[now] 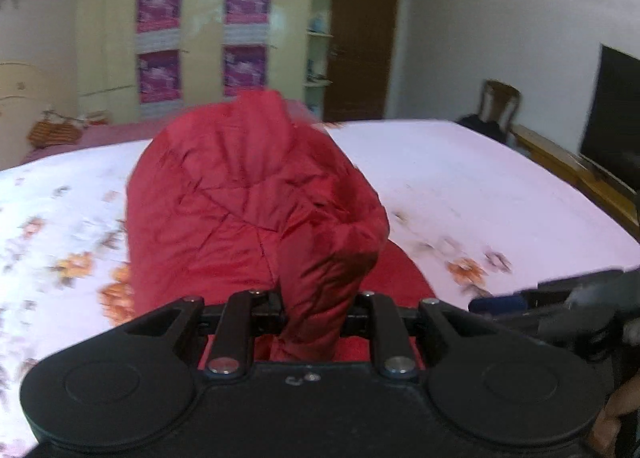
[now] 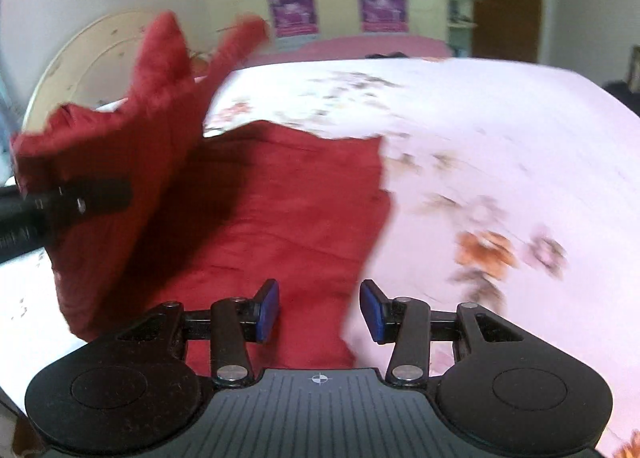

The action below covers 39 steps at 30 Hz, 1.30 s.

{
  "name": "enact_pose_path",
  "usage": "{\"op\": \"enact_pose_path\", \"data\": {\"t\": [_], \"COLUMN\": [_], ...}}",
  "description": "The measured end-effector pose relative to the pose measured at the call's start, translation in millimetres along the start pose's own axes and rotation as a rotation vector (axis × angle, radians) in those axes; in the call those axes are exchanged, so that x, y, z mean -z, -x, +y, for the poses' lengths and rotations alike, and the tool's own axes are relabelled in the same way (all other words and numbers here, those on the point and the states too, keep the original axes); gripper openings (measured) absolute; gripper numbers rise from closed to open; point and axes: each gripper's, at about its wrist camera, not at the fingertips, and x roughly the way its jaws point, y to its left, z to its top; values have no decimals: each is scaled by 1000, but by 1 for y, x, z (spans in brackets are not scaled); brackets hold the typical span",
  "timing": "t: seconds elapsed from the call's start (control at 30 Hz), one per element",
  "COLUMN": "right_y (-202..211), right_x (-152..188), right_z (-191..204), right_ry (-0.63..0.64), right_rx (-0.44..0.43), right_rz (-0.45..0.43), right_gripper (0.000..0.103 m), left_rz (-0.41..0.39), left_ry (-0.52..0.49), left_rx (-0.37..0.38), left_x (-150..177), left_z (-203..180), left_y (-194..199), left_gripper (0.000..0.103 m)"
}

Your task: Fold large clothes

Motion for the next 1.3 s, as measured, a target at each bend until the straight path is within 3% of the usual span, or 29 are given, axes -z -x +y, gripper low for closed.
{"op": "enact_pose_path", "data": {"t": [0.1, 0.23, 0.33, 0.4, 0.47, 0.63, 0.8, 0.87, 0.97, 1.0, 1.07, 1.1, 1.27, 1.3], "right_y": [8, 18, 27, 32, 35, 23, 12, 7, -6, -11, -22, -26, -24, -20], "right_x": [2, -1, -5, -10, -16, -29, -38, -40, -41, -39, -36, -34, -27, -28], "right_z": [-17, -26, -29, -32, -32, -35, -26, -18, -5, -3, 0, 1, -6, -9], "right_ry": [-67, -102, -139, -163, -176, -222, -241, -220, -174, -174, -178, -174, -179, -179], "right_rx": [-14, -26, -58, -88, -119, -193, -270, -291, -288, -298, -312, -303, -323, -329], "right_rz": [-3, -19, -32, -40, -46, -33, -25, -29, -12, 1, 46, 65, 67, 54], "right_gripper": [45, 45, 45, 45, 45, 45, 48, 80, 80, 78, 52, 49, 13, 12], "left_rz": [46, 91, 92, 93, 80, 61, -36, -54, -36, -23, 8, 21, 36, 32], "left_ry": [-44, -138, -178, -171, -145, -60, 73, 129, 195, 214, 239, 249, 218, 206], "left_rx": [41, 35, 45, 94, 136, 150, 33, -38, -144, -156, -176, -184, -176, -169], "left_x": [16, 38, 42, 39, 37, 29, 18, 15, 14, 17, 18, 20, 18, 18], "left_z": [-18, -39, -46, -46, -40, -15, 33, 56, 86, 93, 108, 114, 111, 106], "left_y": [-19, -33, -33, -26, -14, 19, 60, 65, 53, 48, 31, 22, -11, -12], "left_gripper": [19, 22, 40, 71, 80, 80, 82, 82, 73, 67, 56, 51, 46, 46]}}
